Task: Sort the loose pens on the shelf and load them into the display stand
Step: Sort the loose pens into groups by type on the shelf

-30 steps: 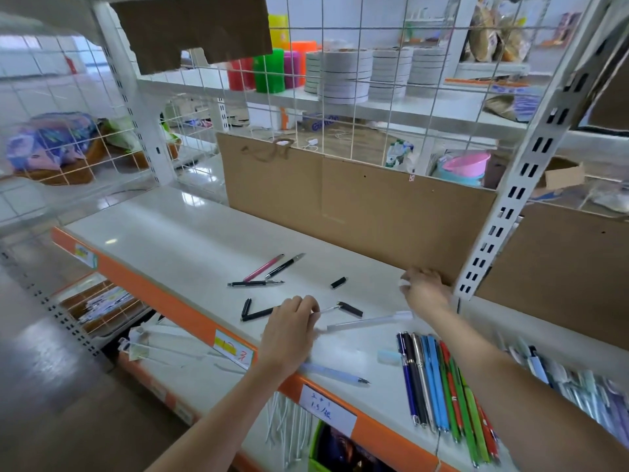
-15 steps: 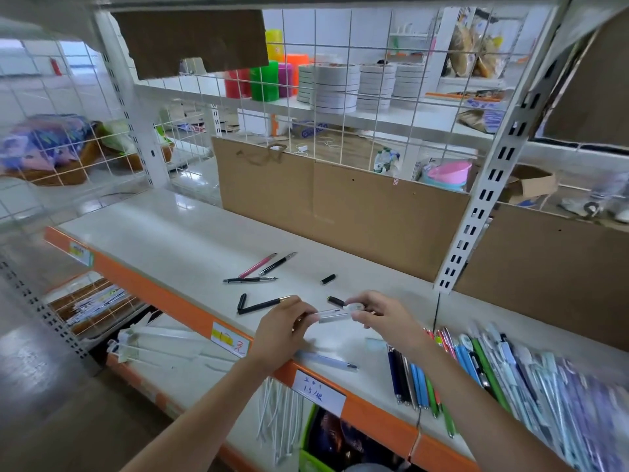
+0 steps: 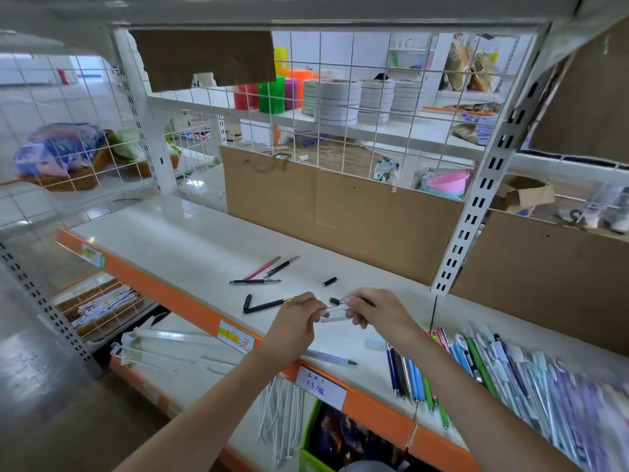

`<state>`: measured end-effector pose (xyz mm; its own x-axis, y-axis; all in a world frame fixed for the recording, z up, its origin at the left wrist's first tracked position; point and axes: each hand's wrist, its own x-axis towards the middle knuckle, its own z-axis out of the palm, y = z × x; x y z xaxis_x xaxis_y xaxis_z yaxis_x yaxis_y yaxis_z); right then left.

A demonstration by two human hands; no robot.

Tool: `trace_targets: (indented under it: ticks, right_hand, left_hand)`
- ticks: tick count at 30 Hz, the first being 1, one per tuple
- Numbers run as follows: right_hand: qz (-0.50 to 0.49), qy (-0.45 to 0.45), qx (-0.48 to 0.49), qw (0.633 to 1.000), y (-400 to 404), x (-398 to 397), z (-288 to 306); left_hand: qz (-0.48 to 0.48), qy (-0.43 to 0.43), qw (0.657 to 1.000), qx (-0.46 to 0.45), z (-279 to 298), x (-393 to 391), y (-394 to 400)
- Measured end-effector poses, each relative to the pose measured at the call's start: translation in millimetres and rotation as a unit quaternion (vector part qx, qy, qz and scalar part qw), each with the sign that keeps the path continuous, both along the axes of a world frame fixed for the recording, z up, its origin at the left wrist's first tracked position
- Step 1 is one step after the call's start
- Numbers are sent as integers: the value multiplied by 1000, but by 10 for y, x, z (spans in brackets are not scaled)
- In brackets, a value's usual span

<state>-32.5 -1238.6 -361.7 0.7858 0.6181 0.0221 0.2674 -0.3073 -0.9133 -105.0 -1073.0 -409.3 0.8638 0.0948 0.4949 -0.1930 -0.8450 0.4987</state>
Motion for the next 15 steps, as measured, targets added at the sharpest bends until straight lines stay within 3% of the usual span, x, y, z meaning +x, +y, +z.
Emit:
trace_targets:
  ticks: [3,6,8,11,15]
  right_hand:
    - [-61,93,31,993,37,-23,25]
    - [-123,230,101,960,74,-11,-21]
    - [-114,286,149,940,92,0,-67]
    - [-95,262,133,951,78,70,-121]
    - [-193,168,113,960,-7,289,-71]
  left_hand:
    - [13,-15,1000,-19,-46,1,-94]
    - [20,19,999,-22,-41,55,-182]
    - [23,36,999,-19,-20,74,-200]
    - [-11,64,998,-15,-11,48,-155]
    - [-58,215,975,-22,-32,-40,0]
